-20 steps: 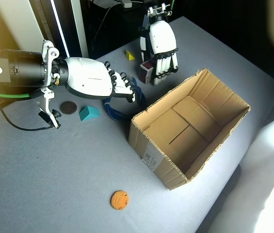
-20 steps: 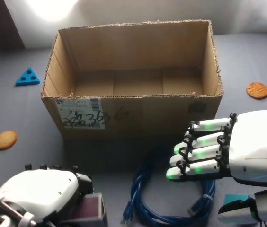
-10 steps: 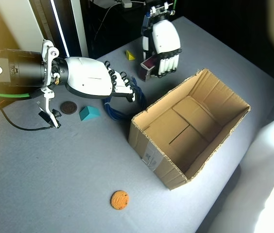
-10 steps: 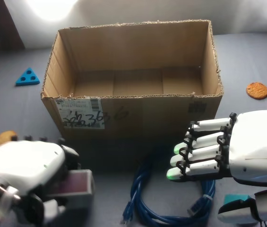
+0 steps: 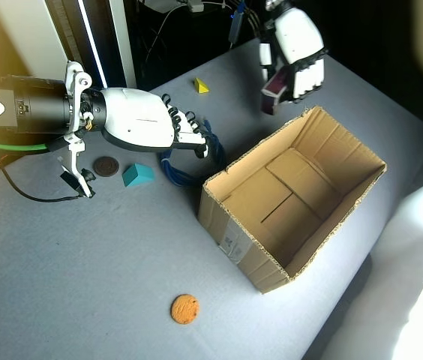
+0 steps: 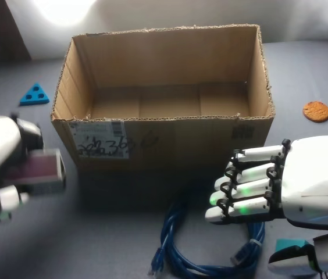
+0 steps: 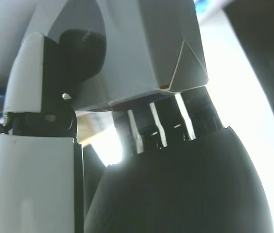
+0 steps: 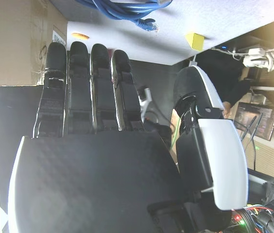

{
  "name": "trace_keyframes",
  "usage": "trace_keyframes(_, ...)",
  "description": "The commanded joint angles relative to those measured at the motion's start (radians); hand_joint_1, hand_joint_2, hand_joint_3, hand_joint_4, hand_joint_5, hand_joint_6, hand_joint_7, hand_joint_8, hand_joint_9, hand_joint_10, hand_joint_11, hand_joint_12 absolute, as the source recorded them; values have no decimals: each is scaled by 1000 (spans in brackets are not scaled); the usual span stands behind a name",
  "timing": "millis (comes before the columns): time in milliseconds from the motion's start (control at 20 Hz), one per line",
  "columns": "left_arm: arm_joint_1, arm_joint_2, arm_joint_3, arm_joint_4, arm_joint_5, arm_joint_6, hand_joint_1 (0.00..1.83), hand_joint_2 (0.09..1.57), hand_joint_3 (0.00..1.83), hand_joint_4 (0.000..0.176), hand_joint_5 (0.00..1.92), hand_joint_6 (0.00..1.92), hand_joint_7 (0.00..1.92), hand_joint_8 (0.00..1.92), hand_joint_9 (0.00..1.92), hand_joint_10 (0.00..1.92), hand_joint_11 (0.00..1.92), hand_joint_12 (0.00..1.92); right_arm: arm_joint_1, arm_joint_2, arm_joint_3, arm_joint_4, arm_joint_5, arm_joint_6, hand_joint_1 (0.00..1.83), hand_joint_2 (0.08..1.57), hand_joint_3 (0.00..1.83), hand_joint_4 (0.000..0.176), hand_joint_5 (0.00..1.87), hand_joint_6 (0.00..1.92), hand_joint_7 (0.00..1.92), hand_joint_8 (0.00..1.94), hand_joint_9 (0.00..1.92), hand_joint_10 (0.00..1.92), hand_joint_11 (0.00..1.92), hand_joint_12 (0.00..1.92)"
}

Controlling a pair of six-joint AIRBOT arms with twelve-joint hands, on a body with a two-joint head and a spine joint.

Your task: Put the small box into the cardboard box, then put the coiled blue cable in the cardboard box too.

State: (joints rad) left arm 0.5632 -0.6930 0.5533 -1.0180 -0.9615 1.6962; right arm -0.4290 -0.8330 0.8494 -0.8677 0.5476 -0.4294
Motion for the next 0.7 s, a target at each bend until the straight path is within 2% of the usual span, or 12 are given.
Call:
trace_keyframes(0,-10,17,15,49,-83,-17,1352,1197,1,0,790,1079,852,1280,710,1537,465,1559,0,9,-3,35,91,-2,162,1321,2,0,293,0,302,0,295,2,0,814)
trace_keyframes(100,-18,28,40,70,-87,-39,1348,1210,1,0,781,1085,817,1329,692,1579,483,1601,-1,9,-3,35,91,-2,171,1320,0,0,298,2,309,3,296,3,0,802)
trace_keyframes(200,-28,42,59,81,-87,-46,1362,1168,0,0,874,946,905,1204,747,1482,536,1524,-2,9,-3,35,91,-2,155,1327,1,0,288,5,301,4,286,4,0,757)
trace_keyframes(250,-32,48,68,89,-87,-51,1354,1188,5,0,815,1043,860,1276,716,1521,498,1535,-2,9,-3,35,91,-2,170,1325,0,0,287,4,299,2,279,1,0,737)
trace_keyframes(350,-48,59,89,118,-87,-68,1356,1188,0,0,825,1020,857,1273,731,1517,535,1537,-3,9,-3,35,91,-2,138,1334,2,0,259,0,275,0,253,0,0,695)
trace_keyframes(400,-57,61,100,138,-87,-79,1354,1189,0,0,827,1030,848,1285,723,1520,525,1544,-3,9,-3,35,91,-2,189,1322,0,0,278,7,288,4,261,4,0,713)
trace_keyframes(500,-80,61,121,179,-87,-101,1354,1189,1,0,827,1027,848,1277,725,1529,514,1566,-3,9,-3,34,91,-3,366,1267,0,0,306,7,334,8,317,17,0,889)
trace_keyframes(650,-126,55,140,215,-82,-110,1350,1201,1,0,802,1049,831,1305,708,1560,487,1583,-3,9,-3,34,91,-9,597,1188,0,0,318,6,354,7,338,17,0,947)
